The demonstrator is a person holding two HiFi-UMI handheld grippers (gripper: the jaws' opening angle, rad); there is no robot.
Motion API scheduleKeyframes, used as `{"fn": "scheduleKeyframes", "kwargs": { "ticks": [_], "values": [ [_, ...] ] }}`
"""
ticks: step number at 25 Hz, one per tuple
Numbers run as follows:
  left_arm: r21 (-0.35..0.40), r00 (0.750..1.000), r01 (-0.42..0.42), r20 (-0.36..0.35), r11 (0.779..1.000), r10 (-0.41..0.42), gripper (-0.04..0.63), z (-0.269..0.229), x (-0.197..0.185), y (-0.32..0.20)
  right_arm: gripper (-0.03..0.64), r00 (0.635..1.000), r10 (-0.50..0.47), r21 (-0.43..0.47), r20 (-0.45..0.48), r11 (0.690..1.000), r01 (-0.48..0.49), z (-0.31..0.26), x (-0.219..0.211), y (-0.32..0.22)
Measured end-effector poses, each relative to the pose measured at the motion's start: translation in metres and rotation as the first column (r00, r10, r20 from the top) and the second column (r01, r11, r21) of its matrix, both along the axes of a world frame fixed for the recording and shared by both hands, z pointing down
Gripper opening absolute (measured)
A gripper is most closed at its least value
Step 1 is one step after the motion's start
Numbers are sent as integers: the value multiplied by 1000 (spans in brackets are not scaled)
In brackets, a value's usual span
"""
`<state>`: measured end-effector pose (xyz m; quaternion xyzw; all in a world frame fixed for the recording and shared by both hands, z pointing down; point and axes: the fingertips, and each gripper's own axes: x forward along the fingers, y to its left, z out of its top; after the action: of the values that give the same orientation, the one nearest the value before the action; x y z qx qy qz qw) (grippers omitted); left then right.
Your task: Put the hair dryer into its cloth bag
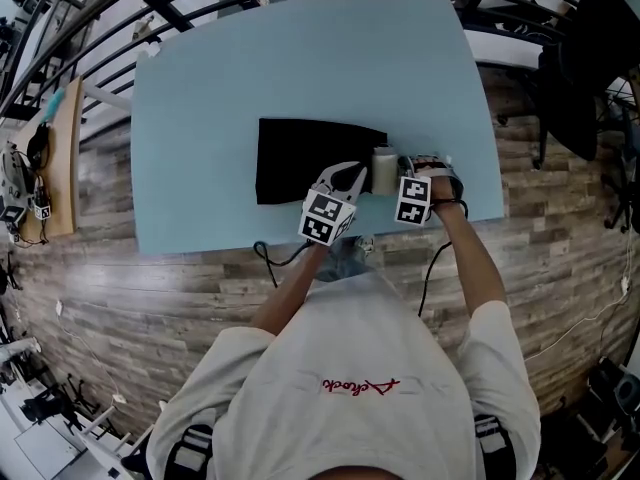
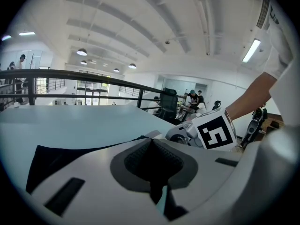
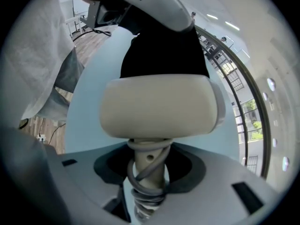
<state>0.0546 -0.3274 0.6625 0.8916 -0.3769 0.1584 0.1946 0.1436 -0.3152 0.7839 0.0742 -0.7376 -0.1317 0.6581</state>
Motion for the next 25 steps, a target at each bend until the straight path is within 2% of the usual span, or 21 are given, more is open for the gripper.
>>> {"fn": "scheduleKeyframes", "kwargs": {
  "ticks": [7,20,25],
  "values": [
    [-3,1000,-6,-6,1000,6,18,1,-1,3,201,1000,6,-3,0,1000,-6,-6,-7,-14],
    [16,999,-11,-39,1000,12,18,-11,3,3,201,995,-78,-43,-54,996,76,1,-35,-14],
    [35,998,-9,-59,999,11,18,-16,0,3,202,990,-99,-68,-99,993,93,8,-32,-8]
  ]
}}
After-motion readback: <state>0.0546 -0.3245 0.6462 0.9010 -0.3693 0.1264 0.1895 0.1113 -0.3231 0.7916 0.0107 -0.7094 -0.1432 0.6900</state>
